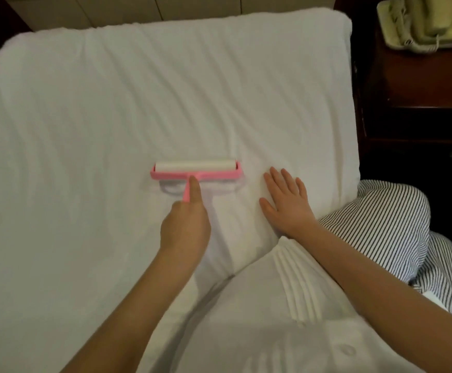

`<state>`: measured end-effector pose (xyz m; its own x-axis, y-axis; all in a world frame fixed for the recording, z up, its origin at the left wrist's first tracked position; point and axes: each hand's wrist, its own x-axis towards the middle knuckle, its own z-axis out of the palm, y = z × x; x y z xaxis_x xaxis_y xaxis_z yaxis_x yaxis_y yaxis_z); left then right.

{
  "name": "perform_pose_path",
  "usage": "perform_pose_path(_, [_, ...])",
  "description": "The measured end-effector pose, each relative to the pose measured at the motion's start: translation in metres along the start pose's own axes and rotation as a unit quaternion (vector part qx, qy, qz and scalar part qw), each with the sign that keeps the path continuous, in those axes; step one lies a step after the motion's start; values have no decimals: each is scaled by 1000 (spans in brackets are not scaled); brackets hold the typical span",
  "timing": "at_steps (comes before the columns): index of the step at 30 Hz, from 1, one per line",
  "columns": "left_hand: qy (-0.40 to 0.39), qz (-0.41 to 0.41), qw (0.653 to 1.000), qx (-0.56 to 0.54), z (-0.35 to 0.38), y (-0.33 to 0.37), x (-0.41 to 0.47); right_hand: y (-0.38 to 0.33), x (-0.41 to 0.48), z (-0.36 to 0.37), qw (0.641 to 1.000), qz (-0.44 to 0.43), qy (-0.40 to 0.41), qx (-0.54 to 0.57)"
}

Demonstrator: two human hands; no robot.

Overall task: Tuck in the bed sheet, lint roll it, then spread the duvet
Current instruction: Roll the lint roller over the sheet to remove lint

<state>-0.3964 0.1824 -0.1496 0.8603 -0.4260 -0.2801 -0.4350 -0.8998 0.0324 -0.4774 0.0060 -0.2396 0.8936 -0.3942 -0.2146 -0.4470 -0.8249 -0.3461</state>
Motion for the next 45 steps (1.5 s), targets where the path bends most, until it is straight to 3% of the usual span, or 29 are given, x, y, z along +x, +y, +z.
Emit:
perform_pose_path(3, [4, 15, 998, 66, 10, -9, -35, -3, 3, 3, 1000, -4, -4, 6])
perform_pose_path(10, [60, 27, 995, -70, -4, -2, 56, 0, 0, 1, 1000, -2, -2, -5])
perform_pose_path(14, [78, 27, 993, -88, -7, 13, 90, 0, 0, 4, 1000, -4, -12, -6])
perform_pose_path(17, [83, -1, 994, -69, -4, 17, 64, 0, 4, 5, 1000, -6, -10, -1])
perform_pose_path(22, [26, -43, 998, -28, 22, 9, -34, 1, 4, 9, 998, -47, -27, -17])
perform_pose_path(26, [39, -30, 999, -15, 25, 4, -69, 7, -7, 6, 993, -91, -68, -32])
perform_pose_path(32, [15, -72, 996, -52, -15, 28, 20, 28, -31, -30, 986, -77, -149, 12])
perform_pose_path(37, [-25, -87, 993, -73, -54, 52, 83, 23, -60, -48, 984, -59, -166, 35])
perform_pose_path(40, [-45, -79, 992, -88, -46, 49, 50, 16, -70, -37, 984, -62, -166, 12])
perform_pose_path(45, [-61, -38, 994, -82, 5, 5, -68, -8, -69, 10, 997, -44, -63, 8])
